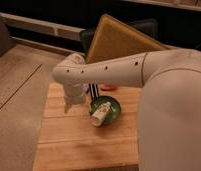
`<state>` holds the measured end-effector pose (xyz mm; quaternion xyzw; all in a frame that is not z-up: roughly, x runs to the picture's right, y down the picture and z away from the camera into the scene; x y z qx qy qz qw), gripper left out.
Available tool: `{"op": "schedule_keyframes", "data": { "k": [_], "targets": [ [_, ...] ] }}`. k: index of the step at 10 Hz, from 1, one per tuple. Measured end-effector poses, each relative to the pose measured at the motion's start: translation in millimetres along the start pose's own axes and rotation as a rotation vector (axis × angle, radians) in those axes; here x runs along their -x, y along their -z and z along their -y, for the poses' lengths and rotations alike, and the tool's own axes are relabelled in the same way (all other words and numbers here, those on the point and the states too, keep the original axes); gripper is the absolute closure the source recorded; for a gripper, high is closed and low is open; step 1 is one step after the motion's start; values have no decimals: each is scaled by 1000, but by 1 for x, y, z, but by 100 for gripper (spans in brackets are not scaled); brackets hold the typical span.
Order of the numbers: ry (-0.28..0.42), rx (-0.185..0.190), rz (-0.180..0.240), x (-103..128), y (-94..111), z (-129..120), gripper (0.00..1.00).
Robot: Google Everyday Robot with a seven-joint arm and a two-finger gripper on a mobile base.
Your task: Wipe the white sponge on the table
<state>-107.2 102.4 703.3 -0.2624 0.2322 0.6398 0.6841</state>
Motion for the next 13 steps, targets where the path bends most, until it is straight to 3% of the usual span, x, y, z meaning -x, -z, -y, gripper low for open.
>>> {"op": "schedule_keyframes", "data": {
  "k": [2, 3, 6, 8, 10, 13],
  "targets": [
    [9, 28, 59, 16, 7, 4, 35],
    [27, 65, 122, 36, 14, 9, 35],
    [94, 229, 364, 113, 43, 45, 35],
    [109, 282, 464, 140, 58, 65, 35],
    [113, 285, 478, 143, 60, 68, 35],
    [72, 218, 473, 147, 56, 92, 35]
  ]
}}
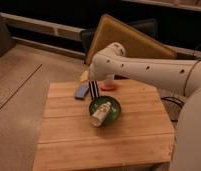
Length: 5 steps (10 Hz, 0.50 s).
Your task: Wipe the white sponge on the table
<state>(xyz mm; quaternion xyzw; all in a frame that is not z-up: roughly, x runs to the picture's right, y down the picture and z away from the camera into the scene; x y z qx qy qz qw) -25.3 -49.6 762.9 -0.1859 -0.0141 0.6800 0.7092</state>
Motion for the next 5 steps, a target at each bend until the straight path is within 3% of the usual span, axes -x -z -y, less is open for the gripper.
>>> {"op": "schedule_keyframes", "data": {
  "k": [1, 2, 4, 5],
  "targets": [
    [-2, -21, -5, 6, -6, 9, 35],
    [26, -19, -20, 15, -21, 4, 35],
    [85, 20, -52, 28, -50, -18, 35],
    [124, 58, -86, 31, -74, -36, 35]
  ]
}}
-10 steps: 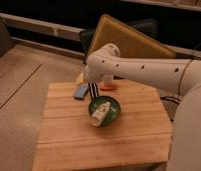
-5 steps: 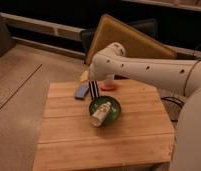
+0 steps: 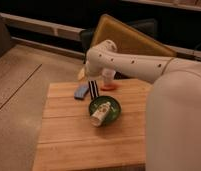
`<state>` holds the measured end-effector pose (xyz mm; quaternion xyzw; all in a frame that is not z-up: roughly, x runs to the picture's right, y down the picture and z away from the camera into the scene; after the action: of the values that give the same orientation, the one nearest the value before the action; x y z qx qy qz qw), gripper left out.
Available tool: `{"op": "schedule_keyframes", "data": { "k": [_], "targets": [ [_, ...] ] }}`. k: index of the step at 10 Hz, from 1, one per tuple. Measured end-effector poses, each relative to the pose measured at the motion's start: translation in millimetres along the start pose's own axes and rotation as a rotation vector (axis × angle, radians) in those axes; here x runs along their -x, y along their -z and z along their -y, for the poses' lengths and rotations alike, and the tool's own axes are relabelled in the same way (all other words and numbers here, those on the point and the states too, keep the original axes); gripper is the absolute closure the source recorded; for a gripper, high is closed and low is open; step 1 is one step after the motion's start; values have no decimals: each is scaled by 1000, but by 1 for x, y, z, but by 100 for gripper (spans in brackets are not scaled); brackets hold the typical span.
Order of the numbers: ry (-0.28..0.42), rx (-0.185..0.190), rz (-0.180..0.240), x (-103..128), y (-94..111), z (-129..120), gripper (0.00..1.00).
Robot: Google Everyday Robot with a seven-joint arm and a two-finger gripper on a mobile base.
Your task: Wipe the white sponge on the table
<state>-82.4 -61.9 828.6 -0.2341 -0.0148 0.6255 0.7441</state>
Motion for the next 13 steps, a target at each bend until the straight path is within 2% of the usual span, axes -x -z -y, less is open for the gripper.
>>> {"op": "schedule_keyframes", "data": {
  "k": [2, 3, 7, 10, 13],
  "targets": [
    [32, 55, -49, 4, -31, -14, 35],
    [43, 89, -97, 2, -58, -17, 35],
    [6, 116, -245, -19, -111, 18, 35],
    [35, 152, -309, -17, -137, 11, 35],
    [89, 166, -330, -5, -141, -1, 35]
  ]
}}
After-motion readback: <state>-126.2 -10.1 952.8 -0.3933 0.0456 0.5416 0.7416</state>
